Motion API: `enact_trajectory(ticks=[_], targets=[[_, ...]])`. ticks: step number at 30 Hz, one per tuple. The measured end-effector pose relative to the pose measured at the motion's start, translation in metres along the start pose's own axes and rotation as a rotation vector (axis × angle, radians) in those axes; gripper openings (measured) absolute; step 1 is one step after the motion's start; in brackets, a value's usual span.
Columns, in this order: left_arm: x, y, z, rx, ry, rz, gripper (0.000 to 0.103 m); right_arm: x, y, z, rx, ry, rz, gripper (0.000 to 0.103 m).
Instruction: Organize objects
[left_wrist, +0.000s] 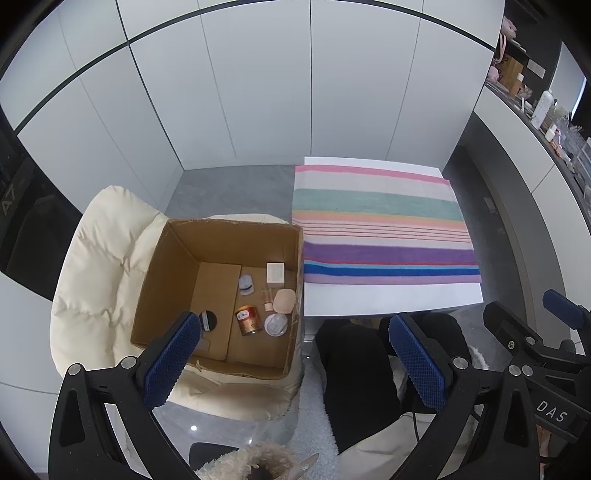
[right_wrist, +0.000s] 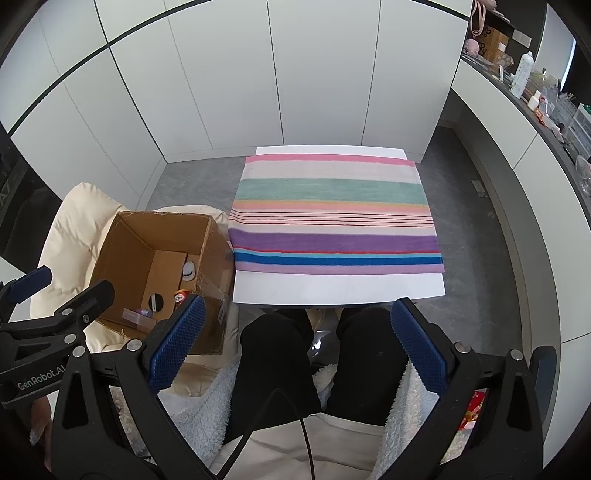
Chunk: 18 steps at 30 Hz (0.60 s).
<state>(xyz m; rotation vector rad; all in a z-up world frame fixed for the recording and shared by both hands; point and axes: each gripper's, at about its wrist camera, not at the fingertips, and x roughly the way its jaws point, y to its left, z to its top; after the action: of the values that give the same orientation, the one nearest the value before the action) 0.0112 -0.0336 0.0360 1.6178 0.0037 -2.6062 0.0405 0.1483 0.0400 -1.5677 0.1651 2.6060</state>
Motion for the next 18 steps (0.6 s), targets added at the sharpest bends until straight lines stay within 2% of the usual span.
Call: enact_trajectory(ticks=[18], targets=[[0.0002, -0.0005, -0.0024, -0.001, 0.011, 0.002, 0.103, 0.0011, 0.0002, -0.0034, -0.003, 0.001, 0.010, 0.102]])
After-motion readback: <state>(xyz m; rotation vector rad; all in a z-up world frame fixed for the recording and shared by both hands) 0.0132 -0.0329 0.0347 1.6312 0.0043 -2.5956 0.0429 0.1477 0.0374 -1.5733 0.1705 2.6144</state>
